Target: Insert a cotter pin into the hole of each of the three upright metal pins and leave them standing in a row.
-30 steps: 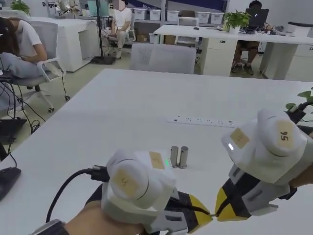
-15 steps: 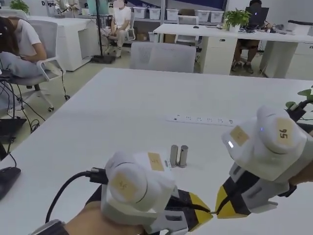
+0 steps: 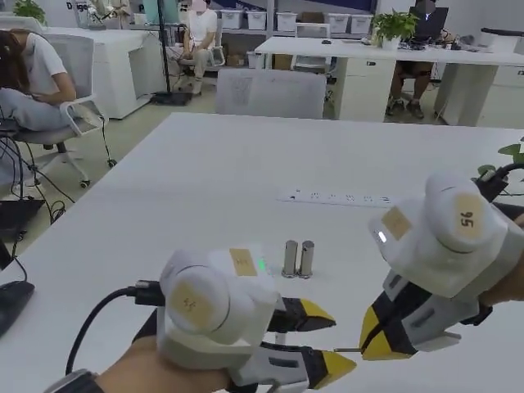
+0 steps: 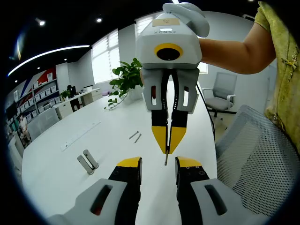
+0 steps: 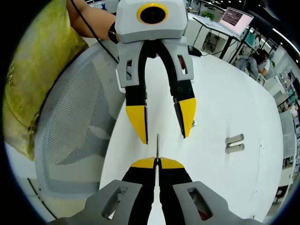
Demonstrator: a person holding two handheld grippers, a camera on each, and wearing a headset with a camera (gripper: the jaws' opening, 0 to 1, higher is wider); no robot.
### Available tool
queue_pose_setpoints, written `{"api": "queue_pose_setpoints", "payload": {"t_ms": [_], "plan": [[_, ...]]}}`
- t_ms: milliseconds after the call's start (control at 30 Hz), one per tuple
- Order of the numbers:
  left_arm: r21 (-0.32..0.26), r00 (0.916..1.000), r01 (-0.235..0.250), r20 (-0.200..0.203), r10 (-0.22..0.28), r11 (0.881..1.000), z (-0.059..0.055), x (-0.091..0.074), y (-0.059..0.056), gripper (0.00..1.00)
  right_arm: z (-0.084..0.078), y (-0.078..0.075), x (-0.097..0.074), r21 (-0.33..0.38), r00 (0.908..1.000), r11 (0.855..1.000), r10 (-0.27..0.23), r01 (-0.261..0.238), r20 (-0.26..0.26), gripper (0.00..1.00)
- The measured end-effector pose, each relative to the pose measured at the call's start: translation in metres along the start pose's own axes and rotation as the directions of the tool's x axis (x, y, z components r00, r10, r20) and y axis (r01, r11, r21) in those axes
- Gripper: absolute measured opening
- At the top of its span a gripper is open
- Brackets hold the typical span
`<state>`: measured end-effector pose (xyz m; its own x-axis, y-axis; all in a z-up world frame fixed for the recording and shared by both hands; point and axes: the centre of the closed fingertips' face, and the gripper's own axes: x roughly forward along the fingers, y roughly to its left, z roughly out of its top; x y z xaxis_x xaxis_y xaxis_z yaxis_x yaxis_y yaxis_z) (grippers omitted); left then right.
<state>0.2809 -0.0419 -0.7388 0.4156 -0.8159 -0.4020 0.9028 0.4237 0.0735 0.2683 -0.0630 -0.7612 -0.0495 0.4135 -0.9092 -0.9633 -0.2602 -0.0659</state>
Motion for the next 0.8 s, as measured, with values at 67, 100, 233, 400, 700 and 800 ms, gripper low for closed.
{"api": "queue_pose_setpoints", "payload": {"t_ms": [67, 100, 233, 400, 700, 800], "plan": [[-0.015, 0.9997, -0.023, 0.003, 0.023, 1.000, -0.002, -0.005, 0.009, 0.28, -0.001, -0.001, 0.000, 0.010, 1.0000, 1.000, -0.002, 0.002, -0.003, 0.02], [-0.026, 0.9994, -0.035, 0.002, 0.035, 0.999, -0.003, -0.007, 0.014, 0.29, -0.001, -0.003, 0.000, 0.013, 1.0000, 1.000, -0.009, 0.009, -0.003, 0.02], [-0.059, 0.9969, -0.079, 0.003, 0.079, 0.995, -0.010, -0.016, 0.033, 0.29, -0.003, -0.007, 0.001, 0.038, 0.9997, 0.999, -0.022, 0.022, -0.006, 0.02], [-0.097, 0.9944, -0.105, -0.014, 0.104, 0.990, -0.024, -0.019, 0.047, 0.29, -0.007, -0.012, 0.004, 0.064, 0.9991, 0.997, -0.038, 0.039, -0.017, 0.02], [-0.160, 0.9872, -0.143, -0.094, 0.129, 0.977, -0.062, -0.007, 0.055, 0.29, -0.009, -0.023, 0.010, 0.106, 0.9983, 0.993, -0.053, 0.056, -0.024, 0.02], [-0.170, 0.9824, -0.161, -0.121, 0.142, 0.972, -0.071, -0.001, 0.056, 0.29, -0.011, -0.025, 0.012, 0.110, 0.9982, 0.992, -0.054, 0.057, -0.026, 0.02]]}}
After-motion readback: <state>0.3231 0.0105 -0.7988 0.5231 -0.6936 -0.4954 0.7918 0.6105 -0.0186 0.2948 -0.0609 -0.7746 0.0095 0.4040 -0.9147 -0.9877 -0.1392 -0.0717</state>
